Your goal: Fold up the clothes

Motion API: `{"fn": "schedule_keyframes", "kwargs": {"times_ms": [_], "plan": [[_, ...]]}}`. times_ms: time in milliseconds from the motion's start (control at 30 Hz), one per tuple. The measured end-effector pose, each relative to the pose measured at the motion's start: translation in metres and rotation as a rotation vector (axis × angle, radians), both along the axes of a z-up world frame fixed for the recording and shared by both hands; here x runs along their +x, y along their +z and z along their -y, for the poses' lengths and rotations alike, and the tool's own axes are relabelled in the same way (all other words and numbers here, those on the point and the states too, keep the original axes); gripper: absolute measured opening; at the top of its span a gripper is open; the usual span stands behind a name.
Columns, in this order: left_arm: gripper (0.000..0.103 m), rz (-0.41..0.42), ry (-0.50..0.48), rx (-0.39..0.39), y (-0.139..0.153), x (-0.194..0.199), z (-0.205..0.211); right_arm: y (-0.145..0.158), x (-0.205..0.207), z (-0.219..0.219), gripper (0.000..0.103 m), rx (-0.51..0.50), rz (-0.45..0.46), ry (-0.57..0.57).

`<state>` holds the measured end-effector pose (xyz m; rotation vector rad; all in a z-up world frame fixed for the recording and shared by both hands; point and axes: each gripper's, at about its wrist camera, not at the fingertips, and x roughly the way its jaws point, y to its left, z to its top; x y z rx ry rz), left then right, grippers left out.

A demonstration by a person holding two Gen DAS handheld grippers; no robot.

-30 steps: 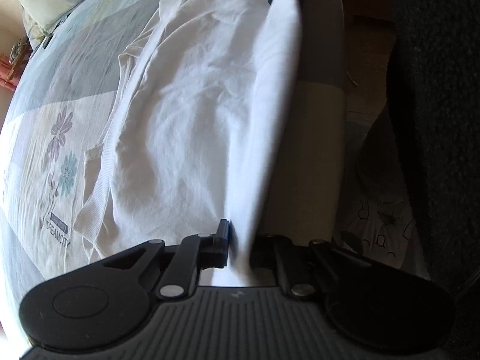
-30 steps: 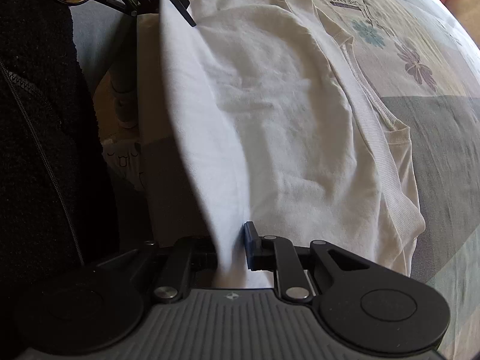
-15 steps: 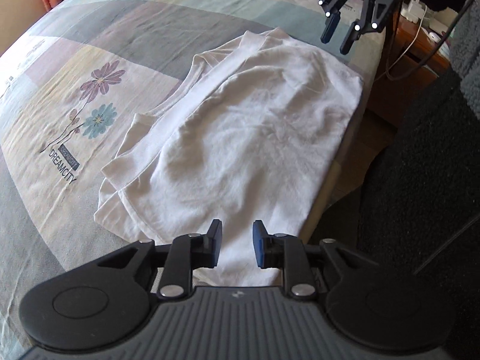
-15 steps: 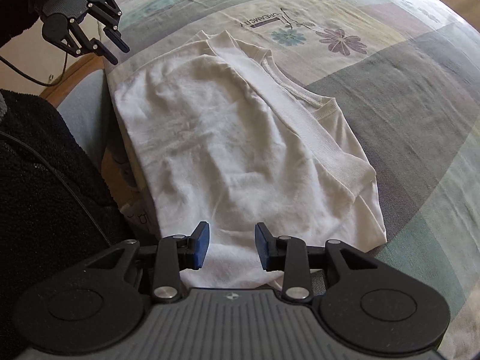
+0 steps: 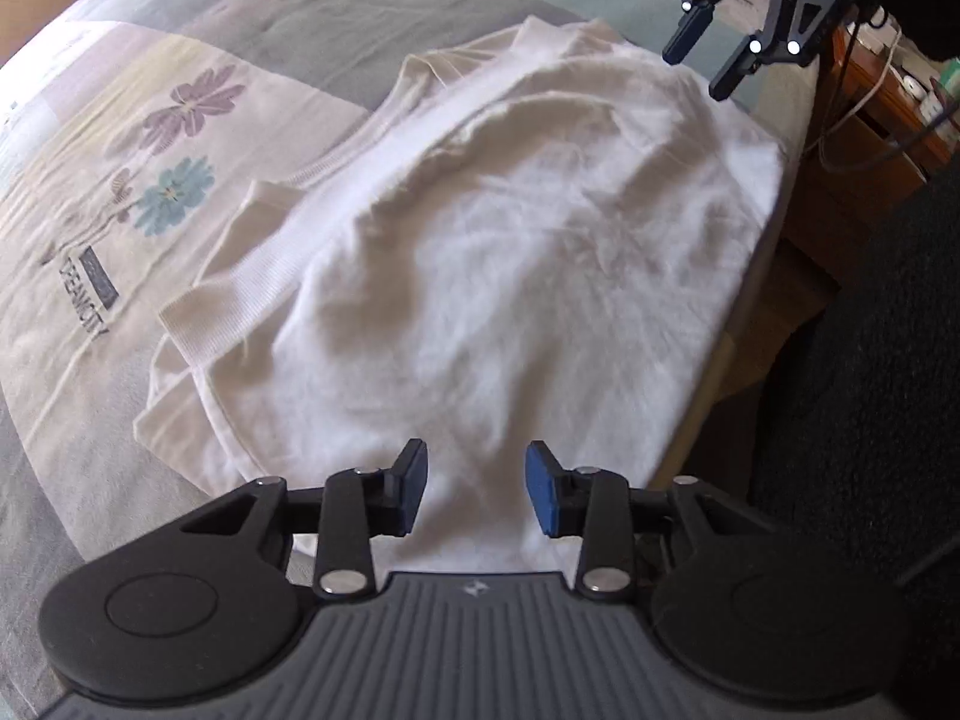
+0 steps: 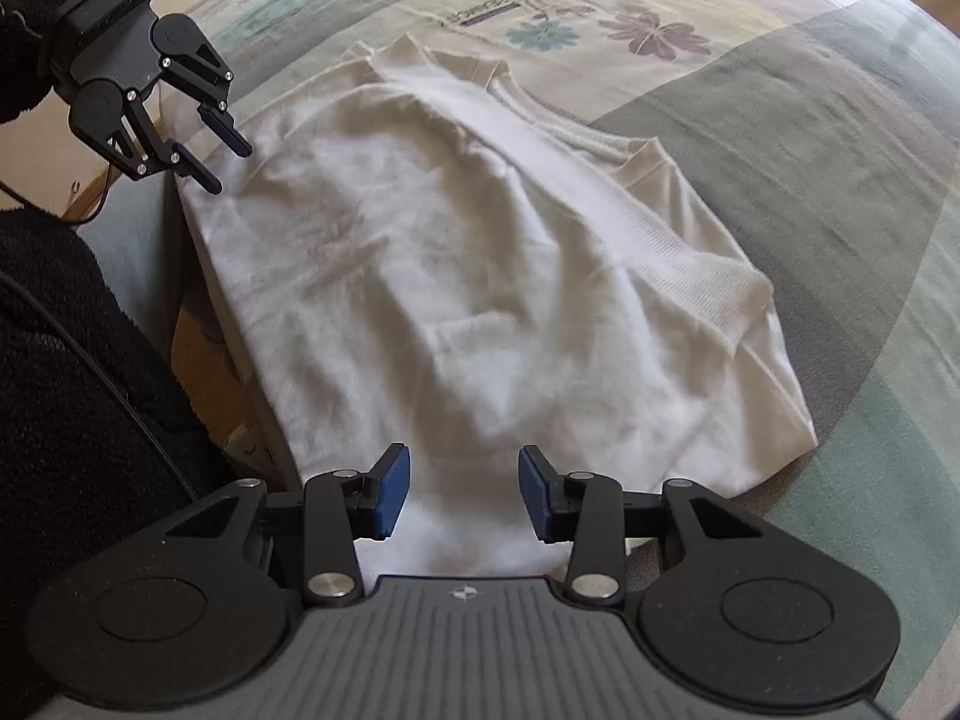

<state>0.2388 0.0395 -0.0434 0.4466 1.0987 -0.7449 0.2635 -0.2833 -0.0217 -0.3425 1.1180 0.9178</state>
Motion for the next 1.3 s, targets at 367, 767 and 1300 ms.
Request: {"fn": "schedule_keyframes", "kwargs": {"times_ms": [367, 767, 1300], "plan": [[0.061, 0.040, 0.359, -0.273, -0.046, 0.057, -0.032, -0.050, 0.043, 0.010, 0.066, 0.106, 0.033, -0.280], [0.071, 0.140, 0.502, -0.204, -0.041, 0.073, -0.014, -0.039, 0.052, -0.029, 0.074, 0.089, 0.121, -0.387], [0.074, 0.040, 0.633, -0.319, -0.044, 0.053, 0.007, -0.031, 0.039, -0.076, 0.091, 0.263, 0.075, -0.376]]}}
